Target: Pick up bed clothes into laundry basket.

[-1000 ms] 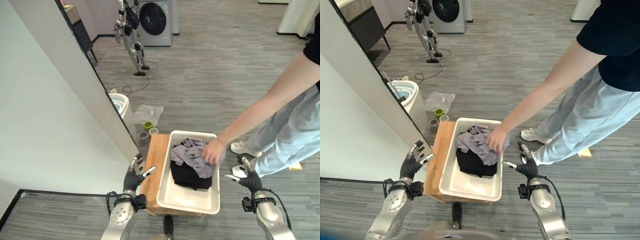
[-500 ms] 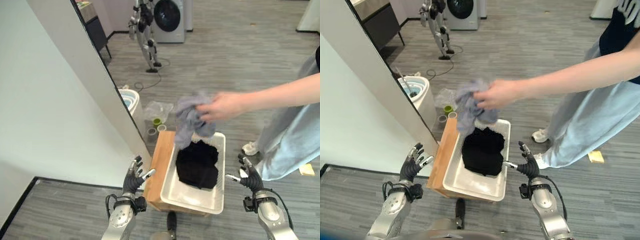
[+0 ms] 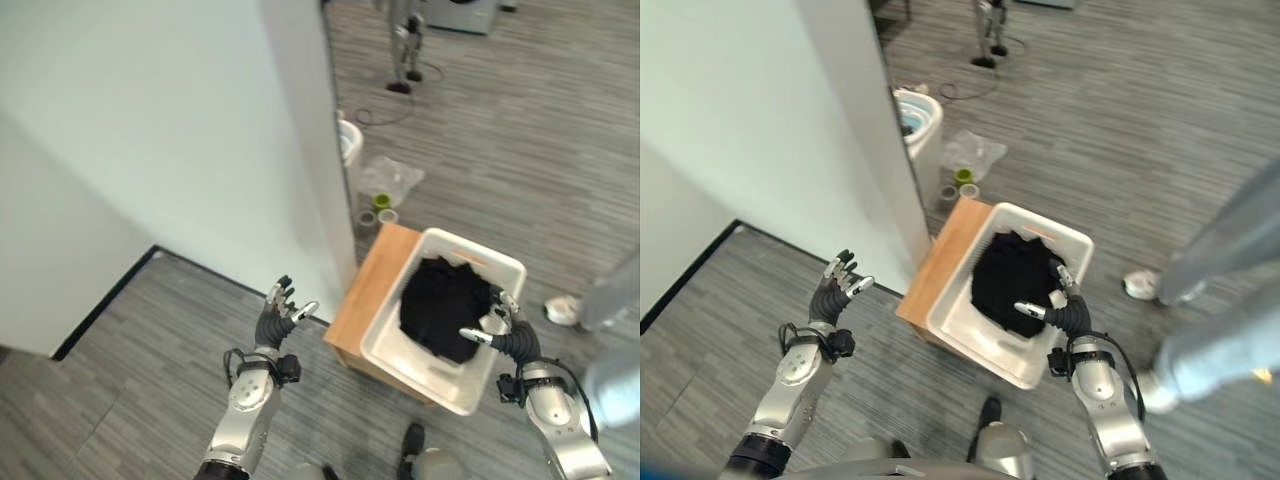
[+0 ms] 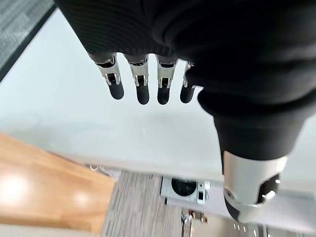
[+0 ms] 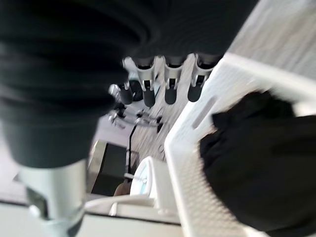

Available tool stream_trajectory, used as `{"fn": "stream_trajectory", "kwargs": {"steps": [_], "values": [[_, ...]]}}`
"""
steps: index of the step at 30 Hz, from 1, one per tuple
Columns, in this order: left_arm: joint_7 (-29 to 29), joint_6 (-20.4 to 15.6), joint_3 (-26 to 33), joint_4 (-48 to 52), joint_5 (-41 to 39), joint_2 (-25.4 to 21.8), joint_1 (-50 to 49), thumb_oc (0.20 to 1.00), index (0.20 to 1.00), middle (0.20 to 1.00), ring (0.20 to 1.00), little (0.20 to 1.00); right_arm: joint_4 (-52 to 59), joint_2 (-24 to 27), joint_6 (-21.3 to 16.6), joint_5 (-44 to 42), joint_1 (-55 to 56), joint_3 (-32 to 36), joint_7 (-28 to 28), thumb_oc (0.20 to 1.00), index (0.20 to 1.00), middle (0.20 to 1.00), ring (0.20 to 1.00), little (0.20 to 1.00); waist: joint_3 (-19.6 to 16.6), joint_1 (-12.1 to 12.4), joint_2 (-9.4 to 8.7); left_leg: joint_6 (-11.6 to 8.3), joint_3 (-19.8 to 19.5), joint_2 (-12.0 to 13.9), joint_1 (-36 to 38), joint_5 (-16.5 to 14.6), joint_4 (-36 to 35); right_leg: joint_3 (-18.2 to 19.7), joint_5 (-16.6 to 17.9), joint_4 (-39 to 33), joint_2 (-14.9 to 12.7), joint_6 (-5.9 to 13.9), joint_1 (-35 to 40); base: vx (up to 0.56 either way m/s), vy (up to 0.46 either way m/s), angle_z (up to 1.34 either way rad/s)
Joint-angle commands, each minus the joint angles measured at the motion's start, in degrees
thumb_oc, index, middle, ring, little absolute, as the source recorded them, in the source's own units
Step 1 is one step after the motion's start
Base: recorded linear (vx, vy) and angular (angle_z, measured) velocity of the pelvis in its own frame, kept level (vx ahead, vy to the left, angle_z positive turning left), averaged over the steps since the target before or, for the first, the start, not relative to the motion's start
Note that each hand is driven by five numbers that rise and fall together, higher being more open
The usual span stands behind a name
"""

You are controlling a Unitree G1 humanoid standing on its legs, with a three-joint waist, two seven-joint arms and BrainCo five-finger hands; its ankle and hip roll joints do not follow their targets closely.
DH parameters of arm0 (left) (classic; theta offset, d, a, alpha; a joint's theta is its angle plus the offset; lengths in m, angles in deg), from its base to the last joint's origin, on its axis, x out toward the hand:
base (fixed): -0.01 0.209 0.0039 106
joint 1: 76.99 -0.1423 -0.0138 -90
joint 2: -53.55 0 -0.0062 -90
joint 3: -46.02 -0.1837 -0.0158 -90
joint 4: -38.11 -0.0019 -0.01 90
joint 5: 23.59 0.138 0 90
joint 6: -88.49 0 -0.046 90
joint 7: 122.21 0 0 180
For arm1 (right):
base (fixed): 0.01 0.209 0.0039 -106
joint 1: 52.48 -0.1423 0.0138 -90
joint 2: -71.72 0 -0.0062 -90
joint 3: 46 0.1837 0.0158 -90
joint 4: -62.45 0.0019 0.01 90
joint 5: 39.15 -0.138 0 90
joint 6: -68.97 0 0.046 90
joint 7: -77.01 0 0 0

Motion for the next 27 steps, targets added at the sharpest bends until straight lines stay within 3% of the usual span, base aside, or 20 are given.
{"fn": "stream_trajectory", "kwargs": {"steps": [1, 3, 4, 6, 7, 8, 9, 11, 12, 13, 15, 17, 19, 23, 27], "values": [[1.60, -0.90, -0.82, 2.49, 0.00, -2.15, -1.19, 1.000, 1.000, 1.000, 1.000, 1.000, -0.40, -1.24, -2.77, 1.47, -2.18, 2.28, 0.41, 1.000, 1.000, 1.000, 1.000, 1.000, -5.10, -1.57, -0.59, 5.88, -0.88, -0.49, 8.18, -9.03, -2.84, -9.56, 1.67, -10.13, -0.14, 5.77, -3.33, -0.33, 0.173, 2.25], [2.15, -0.58, -0.19, 2.48, -0.23, -2.33, -1.55, 1.000, 1.000, 1.000, 1.000, 1.000, -1.02, -1.63, -2.35, 2.02, -2.70, 2.09, 0.98, 1.000, 1.000, 1.000, 1.000, 1.000, -4.28, -1.18, -1.94, 9.71, -3.59, -4.59, 7.74, -11.61, -10.16, -10.18, 5.28, -8.83, -2.65, 8.21, -6.14, -0.40, 0.191, 2.63], [2.41, -0.46, 0.17, 2.70, -0.01, -2.53, -1.87, 1.000, 1.000, 1.000, 1.000, 1.000, -1.37, -1.84, -2.10, 2.41, -2.96, 1.90, 1.28, 1.000, 1.000, 1.000, 1.000, 1.000, -3.90, -1.08, -2.22, 10.47, -4.04, -5.40, 7.83, -11.06, -12.62, -9.86, 6.23, -7.97, -3.21, 8.89, -7.02, -0.46, 0.191, 1.71], [2.20, -0.27, 1.20, 2.55, 0.18, -3.01, -3.32, 1.000, 1.000, 1.000, 1.000, 1.000, -2.34, -3.21, -1.60, 3.14, -3.79, 0.47, 1.91, 1.000, 1.000, 1.000, 1.000, 1.000, -1.78, -1.12, -3.03, 11.71, -5.79, -6.79, 9.11, -8.71, -18.38, -4.74, 10.24, -0.88, -5.10, 13.07, -11.18, -0.28, 0.138, 0.61], [2.20, -0.27, 1.26, 2.56, 0.18, -3.05, -3.29, 1.000, 1.000, 1.000, 1.000, 1.000, -2.40, -3.26, -1.62, 3.15, -3.89, 0.41, 1.88, 1.000, 1.000, 1.000, 1.000, 1.000, -1.76, -1.16, -3.21, 11.82, -5.77, -7.07, 9.16, -8.47, -18.67, -4.64, 10.32, -0.63, -5.40, 13.20, -11.37, -0.19, 0.059, 0.27], [1.93, -0.43, 1.51, 2.35, 0.30, -3.37, -3.40, 1.000, 1.000, 1.000, 1.000, 1.000, -2.57, -3.63, -1.49, 3.42, -4.16, 0.06, 1.99, 1.000, 1.000, 1.000, 1.000, 1.000, -1.02, -1.68, -3.63, 12.11, -7.15, -7.09, 8.84, -7.34, -20.19, 0.55, 10.83, 1.81, -5.01, 15.26, -13.40, -0.32, -0.005, -0.01], [1.71, -0.74, 1.14, 2.16, 0.23, -3.70, -3.72, 1.000, 1.000, 1.000, 1.000, 1.000, -2.50, -4.17, -1.28, 3.62, -4.16, -0.29, 2.10, 1.000, 1.000, 1.000, 1.000, 1.000, 0.08, -2.36, -3.77, 12.39, -9.96, -6.39, 7.85, -4.95, -22.72, 12.52, 8.11, 4.56, -1.97, 15.85, -14.14, -0.53, -0.066, 0.11], [1.69, -0.97, 1.04, 2.47, 0.28, -4.13, -4.00, 1.000, 1.000, 1.000, 1.000, 1.000, -2.81, -4.97, -1.20, 3.48, -3.75, -0.48, 1.82, 1.000, 1.000, 1.000, 1.000, 1.000, 0.17, -1.61, -4.20, 12.89, -11.81, -6.40, 5.16, -0.81, -24.56, 19.75, 6.44, 9.38, -0.77, 14.09, -13.70, -0.44, -0.073, 0.35], [1.68, -0.96, 1.03, 2.48, 0.28, -4.14, -4.02, 1.000, 1.000, 1.000, 1.000, 1.000, -2.82, -4.97, -1.21, 3.48, -3.75, -0.49, 1.81, 1.000, 1.000, 1.000, 1.000, 1.000, 0.13, -1.60, -4.26, 12.90, -11.80, -6.47, 5.14, -0.83, -24.55, 19.81, 6.26, 9.67, -0.86, 14.11, -13.86, -0.34, -0.081, 0.57], [1.68, -0.94, 1.22, 3.30, 0.12, -4.52, -4.48, 1.000, 1.000, 1.000, 1.000, 1.000, -2.75, -5.46, -1.29, 3.62, -3.62, -0.54, 1.78, 1.000, 1.000, 1.000, 1.000, 1.000, -0.57, -0.69, -3.92, 13.02, -14.04, -5.70, 2.13, 1.46, -24.84, 24.71, 4.32, 14.26, -0.58, 12.79, -11.99, -0.30, -0.119, 0.48], [1.51, -0.88, 1.76, 4.41, -1.08, -4.62, -5.06, 1.000, 1.000, 1.000, 1.000, 1.000, -2.19, -5.90, -1.28, 3.59, -2.62, 0.46, 1.44, 1.000, 1.000, 1.000, 1.000, 1.000, -1.37, -0.18, -4.12, 12.53, -17.87, -5.27, -0.58, 3.27, -24.84, 31.54, 2.56, 18.27, 0.80, 13.04, -9.66, -0.26, -0.188, 0.53], [1.27, -1.11, 2.72, 5.74, -2.45, -5.05, -5.46, 1.000, 1.000, 1.000, 1.000, 1.000, -2.28, -5.90, -1.43, 3.66, -2.27, 1.16, 0.90, 1.000, 1.000, 1.000, 1.000, 1.000, -2.22, 0.73, -4.87, 11.83, -21.13, -5.12, -2.75, 4.63, -24.84, 36.04, 0.88, 16.31, 0.85, 12.61, -5.81, -0.12, -0.272, 0.92], [0.35, -1.65, 4.26, 6.51, -4.46, -5.03, -6.06, 1.000, 1.000, 1.000, 1.000, 1.000, -2.83, -5.72, -1.40, 3.24, -3.45, 1.05, 0.76, 1.000, 1.000, 1.000, 1.000, 1.000, -3.32, 2.25, -6.00, 10.99, -23.42, -5.05, -5.11, 5.72, -24.84, 37.12, -4.03, 5.84, 0.54, 10.92, 0.38, -0.10, -0.293, 0.96], [-1.37, -2.54, 9.65, 6.89, -5.33, -4.00, -8.92, 1.000, 1.000, 1.000, 1.000, 1.000, -4.20, -4.21, -1.02, 3.42, -7.36, -1.60, 1.51, 1.000, 1.000, 1.000, 1.000, 1.000, -4.39, 6.40, -6.59, 9.50, -23.93, -3.81, -7.55, 8.11, -24.84, 35.12, -2.74, -8.69, -0.49, 10.67, 5.37, -0.10, -0.266, 0.55], [-2.13, -2.95, 12.40, 5.22, -5.06, -3.38, -10.17, 1.000, 1.000, 1.000, 1.000, 1.000, -4.49, -2.22, -0.99, 4.12, -9.79, -3.80, 2.67, 1.000, 1.000, 1.000, 1.000, 1.000, -3.33, 8.55, -5.73, 8.02, -26.04, -2.38, -10.71, 10.91, -24.84, 35.18, -3.67, -10.58, 1.82, 9.54, 5.56, -0.16, -0.204, -0.09]]}}
